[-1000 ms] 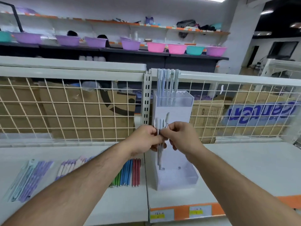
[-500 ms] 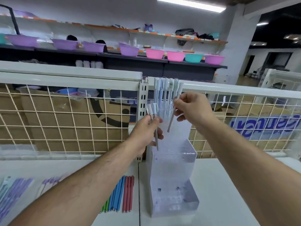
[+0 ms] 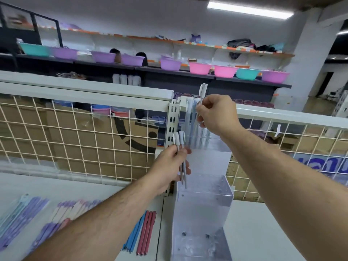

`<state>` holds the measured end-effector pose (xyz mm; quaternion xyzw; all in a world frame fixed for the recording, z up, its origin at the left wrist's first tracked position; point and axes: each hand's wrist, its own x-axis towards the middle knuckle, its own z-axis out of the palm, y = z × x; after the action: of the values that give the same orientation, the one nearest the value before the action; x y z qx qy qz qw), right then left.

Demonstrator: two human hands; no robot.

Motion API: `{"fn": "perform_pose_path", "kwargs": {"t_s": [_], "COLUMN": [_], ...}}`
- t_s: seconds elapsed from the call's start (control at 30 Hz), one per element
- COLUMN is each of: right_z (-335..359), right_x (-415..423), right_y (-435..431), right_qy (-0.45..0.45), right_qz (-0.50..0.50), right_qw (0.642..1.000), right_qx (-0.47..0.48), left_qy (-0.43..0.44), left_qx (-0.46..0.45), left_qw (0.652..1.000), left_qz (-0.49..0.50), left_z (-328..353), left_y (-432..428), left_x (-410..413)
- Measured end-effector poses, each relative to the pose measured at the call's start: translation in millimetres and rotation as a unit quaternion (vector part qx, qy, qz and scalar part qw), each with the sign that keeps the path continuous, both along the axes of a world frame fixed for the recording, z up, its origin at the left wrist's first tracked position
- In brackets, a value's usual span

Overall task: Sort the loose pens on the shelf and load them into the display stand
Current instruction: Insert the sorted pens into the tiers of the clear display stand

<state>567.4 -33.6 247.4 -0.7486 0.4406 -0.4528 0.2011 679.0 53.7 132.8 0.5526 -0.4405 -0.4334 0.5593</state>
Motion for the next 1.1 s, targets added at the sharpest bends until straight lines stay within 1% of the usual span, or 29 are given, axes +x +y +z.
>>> {"fn": "perform_pose_path", "kwargs": {"t_s": [0.13,0.23,0.37,0.5,0.63,0.67,0.73,0.8,0.83,0.9,1.0,1.1], "right_z": [-9.6,-14.6,-16.3,-21.9,-26.5,-28.6,-35.0,-45.8,-52.1,-63.7,-72.3,-75.3], "right_x": [3.7,5.7,4.0,1.4,-6.1,-9.8,-18.7,-25.7,-27.4,-27.9,-27.5,-28.6], "right_y": [-1.1,-3.1,-4.9,-3.8,3.4,7.1,17.8,29.1,32.6,35.0,32.7,31.6], "right_qy": [0.065,0.071,0.052,0.095,0.115,0.107,0.097,0.118,0.129,0.124,0.101,0.11], "right_qz": [0.008,0.003,-0.004,-0.004,-0.041,-0.03,0.032,0.101,0.122,0.137,0.121,0.108], "right_qw": [0.998,0.997,0.998,0.994,0.992,0.994,0.991,0.975,0.969,0.968,0.976,0.98], "right_qx": [0.016,0.019,0.031,0.045,0.011,0.02,0.083,0.158,0.175,0.171,0.149,0.125], "left_qy": [0.005,0.006,0.002,0.0,0.011,0.016,0.026,0.039,0.045,0.055,0.066,0.059], "left_qx": [0.0,0.002,0.001,0.003,0.001,0.0,-0.001,-0.002,-0.005,-0.014,-0.027,-0.035], "left_qw": [1.0,1.0,1.0,1.0,1.0,1.0,1.0,0.999,0.999,0.998,0.997,0.997], "left_qz": [0.007,0.008,0.005,-0.001,-0.003,-0.004,-0.007,-0.008,-0.006,-0.005,-0.011,-0.031], "left_z": [-0.3,-1.1,-1.8,-1.4,0.9,2.0,3.5,4.4,5.0,5.3,6.3,5.5], "left_y": [-0.5,-1.3,-2.5,-3.0,-2.3,-2.0,-2.2,-3.4,-3.7,-5.4,-6.9,-8.8], "left_x": [-0.9,-0.4,0.5,0.8,0.6,0.8,2.0,1.9,0.6,-4.0,-11.2,-14.6]}}
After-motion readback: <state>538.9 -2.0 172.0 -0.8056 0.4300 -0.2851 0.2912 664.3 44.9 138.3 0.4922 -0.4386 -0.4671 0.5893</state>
